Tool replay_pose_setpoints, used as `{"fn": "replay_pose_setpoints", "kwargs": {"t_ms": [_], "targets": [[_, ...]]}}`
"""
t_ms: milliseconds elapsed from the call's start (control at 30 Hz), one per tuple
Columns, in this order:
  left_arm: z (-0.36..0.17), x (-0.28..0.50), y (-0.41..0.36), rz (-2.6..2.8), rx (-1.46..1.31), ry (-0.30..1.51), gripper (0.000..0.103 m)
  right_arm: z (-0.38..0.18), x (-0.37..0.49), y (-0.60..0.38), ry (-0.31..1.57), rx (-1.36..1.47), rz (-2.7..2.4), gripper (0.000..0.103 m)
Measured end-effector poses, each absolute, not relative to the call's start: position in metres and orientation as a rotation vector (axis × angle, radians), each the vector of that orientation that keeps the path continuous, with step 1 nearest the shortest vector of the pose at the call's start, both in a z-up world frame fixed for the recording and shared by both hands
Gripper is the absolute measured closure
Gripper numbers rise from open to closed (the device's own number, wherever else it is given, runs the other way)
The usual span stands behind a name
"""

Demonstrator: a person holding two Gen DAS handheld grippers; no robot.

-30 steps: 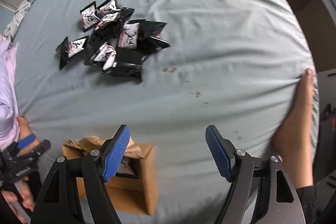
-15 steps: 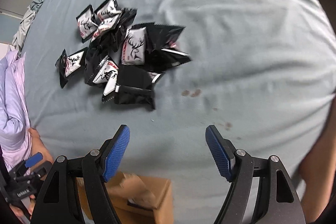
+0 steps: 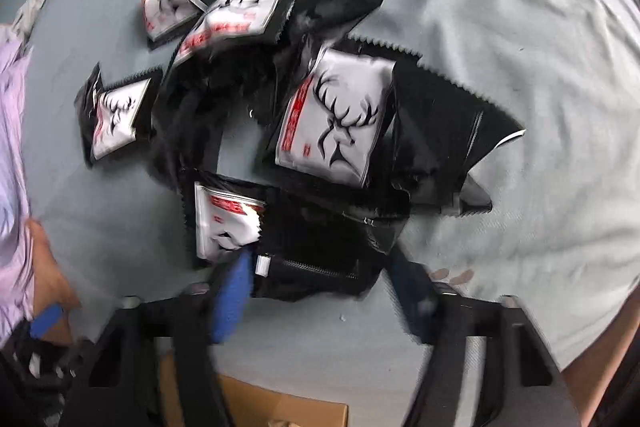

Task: Organize snacks
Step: 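Grasp a black snack packet from the pile with the right gripper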

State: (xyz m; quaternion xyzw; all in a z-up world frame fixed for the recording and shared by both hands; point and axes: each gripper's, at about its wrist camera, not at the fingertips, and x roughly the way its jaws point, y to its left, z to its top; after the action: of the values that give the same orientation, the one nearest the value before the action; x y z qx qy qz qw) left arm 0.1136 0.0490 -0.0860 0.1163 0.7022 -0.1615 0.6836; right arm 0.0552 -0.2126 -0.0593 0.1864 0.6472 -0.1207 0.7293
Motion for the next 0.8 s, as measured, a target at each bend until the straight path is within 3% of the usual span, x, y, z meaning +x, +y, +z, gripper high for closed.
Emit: {"fn": "replay_pose_setpoints", "kwargs": {"t_ms": [133,567,800], "targets": [[-0.086,0.114,0.048,-0.360,0.284,1.557,0.016,-0.048,0.038,-0.217,1.414,0.350,-0.275,0.056],[-0.101,0.145,0.000,-0.331,0.491,1.423,0.016,0.019,-0.021,-0.257,1.231,0.535,-0.214,0.056],[-0.099,0.204,-0.043,-0.325,0.326,1.393,0.015,0.028,-0.043,-0.260,1.225,0.527,-0.217,0.056]]}}
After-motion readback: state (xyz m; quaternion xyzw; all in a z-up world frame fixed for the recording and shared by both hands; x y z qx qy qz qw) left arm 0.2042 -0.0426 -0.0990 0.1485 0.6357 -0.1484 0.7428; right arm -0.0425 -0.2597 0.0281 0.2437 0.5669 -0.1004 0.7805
